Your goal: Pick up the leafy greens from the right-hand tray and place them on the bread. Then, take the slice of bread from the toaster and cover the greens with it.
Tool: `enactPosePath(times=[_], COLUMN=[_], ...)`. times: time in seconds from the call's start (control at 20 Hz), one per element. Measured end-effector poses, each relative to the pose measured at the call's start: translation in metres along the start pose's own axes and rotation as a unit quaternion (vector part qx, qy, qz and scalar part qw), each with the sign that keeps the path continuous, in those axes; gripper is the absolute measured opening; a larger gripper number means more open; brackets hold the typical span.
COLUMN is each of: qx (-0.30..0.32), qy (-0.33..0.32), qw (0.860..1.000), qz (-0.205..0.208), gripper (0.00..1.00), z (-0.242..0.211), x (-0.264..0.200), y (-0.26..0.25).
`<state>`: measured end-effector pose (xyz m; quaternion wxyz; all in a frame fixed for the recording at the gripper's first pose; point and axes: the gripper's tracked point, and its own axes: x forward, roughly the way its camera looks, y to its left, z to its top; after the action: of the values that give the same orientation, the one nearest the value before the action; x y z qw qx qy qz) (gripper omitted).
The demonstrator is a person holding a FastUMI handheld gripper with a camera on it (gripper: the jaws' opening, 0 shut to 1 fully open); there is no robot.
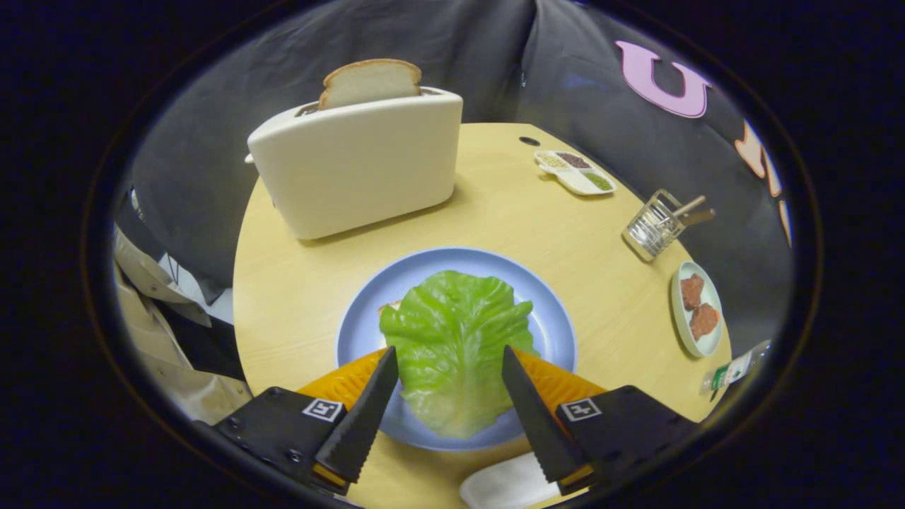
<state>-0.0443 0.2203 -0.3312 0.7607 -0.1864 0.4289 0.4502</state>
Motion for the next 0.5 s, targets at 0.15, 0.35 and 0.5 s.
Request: enactPosePath(times=[0.15, 0.35, 0.5], qx=[0.017, 0.04, 0.055], qy=[-0.029, -0.085, -0.115], qw=[0.999, 0.996, 0.992], qz=[-0.006, -0.011, -0.006], gripper=[0.98, 1.0, 1.0], z=[0.027, 0.083, 0.121], x=[-0.019, -0.051, -0.072], y=[0.005, 0.014, 0.026])
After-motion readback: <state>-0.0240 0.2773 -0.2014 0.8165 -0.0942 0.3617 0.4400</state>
